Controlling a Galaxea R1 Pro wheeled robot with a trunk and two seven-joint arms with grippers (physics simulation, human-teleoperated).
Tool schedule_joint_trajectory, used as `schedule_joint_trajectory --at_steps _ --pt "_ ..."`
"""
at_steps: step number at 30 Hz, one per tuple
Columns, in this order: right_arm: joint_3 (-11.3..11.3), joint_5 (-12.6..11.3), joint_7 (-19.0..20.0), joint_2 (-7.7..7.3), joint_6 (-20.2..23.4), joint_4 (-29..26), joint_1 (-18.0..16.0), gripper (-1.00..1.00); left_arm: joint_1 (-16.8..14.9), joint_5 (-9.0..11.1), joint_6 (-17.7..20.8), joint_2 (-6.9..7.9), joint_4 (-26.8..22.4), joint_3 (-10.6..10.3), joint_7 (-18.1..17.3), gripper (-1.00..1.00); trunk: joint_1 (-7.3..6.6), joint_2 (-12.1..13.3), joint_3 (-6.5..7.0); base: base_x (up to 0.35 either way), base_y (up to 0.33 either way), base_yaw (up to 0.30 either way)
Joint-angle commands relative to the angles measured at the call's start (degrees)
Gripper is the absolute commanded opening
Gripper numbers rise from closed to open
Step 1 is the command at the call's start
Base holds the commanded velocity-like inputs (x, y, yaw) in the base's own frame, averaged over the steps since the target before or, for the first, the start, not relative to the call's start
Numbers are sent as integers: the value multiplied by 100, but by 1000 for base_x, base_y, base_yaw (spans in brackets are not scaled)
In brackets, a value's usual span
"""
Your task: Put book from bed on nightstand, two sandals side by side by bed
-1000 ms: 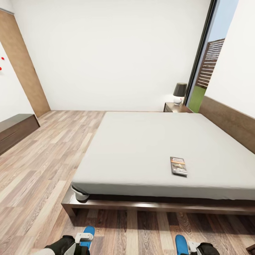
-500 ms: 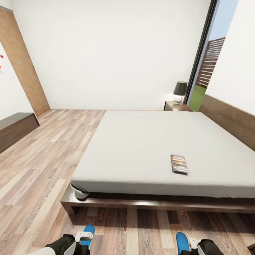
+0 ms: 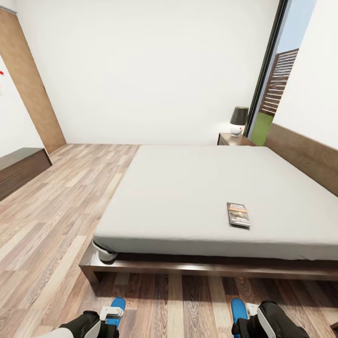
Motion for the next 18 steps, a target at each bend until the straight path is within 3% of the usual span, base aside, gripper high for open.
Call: schedule_joint_trajectory --at_steps 1,11,18 --pt "-24 18 22 2 34 -6 -15 -100 -1 40 31 3 -13 -50 7 -100 22 -44 -24 0 0 0" --pt "-7 18 28 -23 508 -11 -139 -100 -6 42 1 3 -35 -51 18 -100 242 -445 -203 0 0 0" --pt "-2 24 34 -26 577 -16 -158 -100 -2 41 -2 3 -121 -57 19 -100 395 -726 -329 0 0 0"
